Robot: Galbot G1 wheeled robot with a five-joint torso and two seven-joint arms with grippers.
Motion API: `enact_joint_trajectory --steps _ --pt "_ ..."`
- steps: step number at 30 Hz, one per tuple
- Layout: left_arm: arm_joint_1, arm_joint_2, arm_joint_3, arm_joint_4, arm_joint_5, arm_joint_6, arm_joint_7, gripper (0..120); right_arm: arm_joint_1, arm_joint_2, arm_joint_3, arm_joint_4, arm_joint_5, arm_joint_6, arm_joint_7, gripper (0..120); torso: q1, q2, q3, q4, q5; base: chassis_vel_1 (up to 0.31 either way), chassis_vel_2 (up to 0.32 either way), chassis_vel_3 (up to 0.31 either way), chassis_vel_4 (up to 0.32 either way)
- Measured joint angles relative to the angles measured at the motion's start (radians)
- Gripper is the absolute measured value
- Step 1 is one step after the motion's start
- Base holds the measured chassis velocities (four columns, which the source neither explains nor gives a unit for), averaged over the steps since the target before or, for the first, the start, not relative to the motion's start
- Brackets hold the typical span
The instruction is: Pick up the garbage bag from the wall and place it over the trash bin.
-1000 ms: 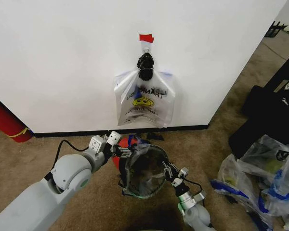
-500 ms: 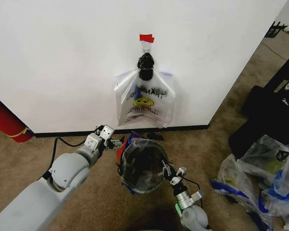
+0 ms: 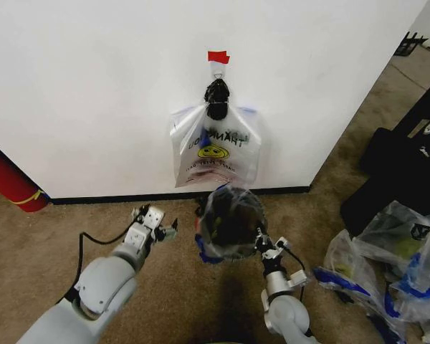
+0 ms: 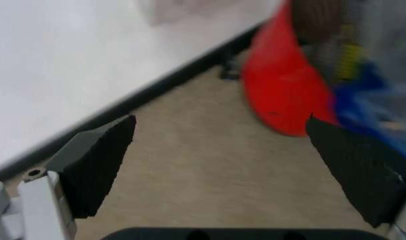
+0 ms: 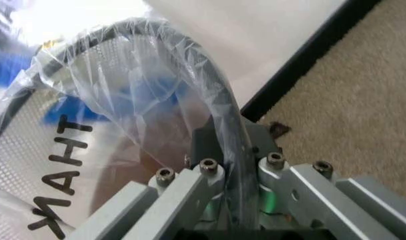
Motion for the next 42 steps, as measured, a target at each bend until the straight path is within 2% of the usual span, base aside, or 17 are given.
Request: enact_joint_trajectory --steps 4,13,15,20,30,35,37,39,42 --pt "0.029 0.001 0.0 -0.017 -0.049 0.016 0.012 100 -0.016 -0.001 0.004 0.057 0.04 -0.038 0.065 0 0.0 0.0 0.0 -0.0002 -0.0004 0.0 0.0 0.0 0.0" --pt "0.021 -0.023 0.003 -0.067 -0.295 0.066 0.011 100 -0.07 0.002 -0.002 0.211 0.087 -0.12 0.166 0 0.0 0.0 0.0 -0.0002 0.0 0.0 0.0 0.0 0.0" --pt "0.012 -0.025 0.004 -0.06 -0.297 0.066 0.011 100 -0.076 0.002 -0.004 0.22 0.085 -0.124 0.168 0 0.0 0.0 0.0 -0.0001 0.0 0.0 0.0 0.0 0.0" --pt "-0.018 -0.021 0.016 0.037 -0.224 0.032 0.017 100 -0.102 0.005 -0.016 0.251 0.07 -0.126 0.169 0 0.0 0.0 0.0 -0.0001 -0.0002 0.0 0.0 0.0 0.0" --pt "-0.018 -0.019 0.025 0.105 -0.15 0.004 0.026 100 -0.122 0.011 -0.027 0.289 0.066 -0.128 0.172 0 0.0 0.0 0.0 -0.0001 -0.0002 0.0 0.0 0.0 0.0" --pt "-0.009 -0.019 0.014 0.1 -0.1 -0.015 0.025 100 -0.121 0.011 -0.024 0.294 0.065 -0.129 0.176 0 0.0 0.0 0.0 -0.0002 -0.0002 0.0 0.0 0.0 0.0" --pt "0.005 -0.012 -0.003 0.073 -0.094 -0.021 0.035 100 -0.115 0.01 -0.015 0.291 0.067 -0.13 0.176 0 0.0 0.0 0.0 -0.0002 -0.0002 0.0 0.0 0.0 0.0" --pt "0.03 0.006 -0.045 0.022 -0.16 -0.005 0.107 100 -0.099 0.002 0.01 0.268 0.099 -0.151 0.147 0 0.0 0.0 0.0 0.0 0.0001 0.0 0.0 0.0 0.0" --pt "0.037 0.017 -0.068 0.002 -0.224 0.015 0.171 100 -0.089 -0.005 0.028 0.244 0.12 -0.173 0.089 0 0.0 0.0 0.0 0.0 0.0001 0.0 0.0 0.0 0.0"
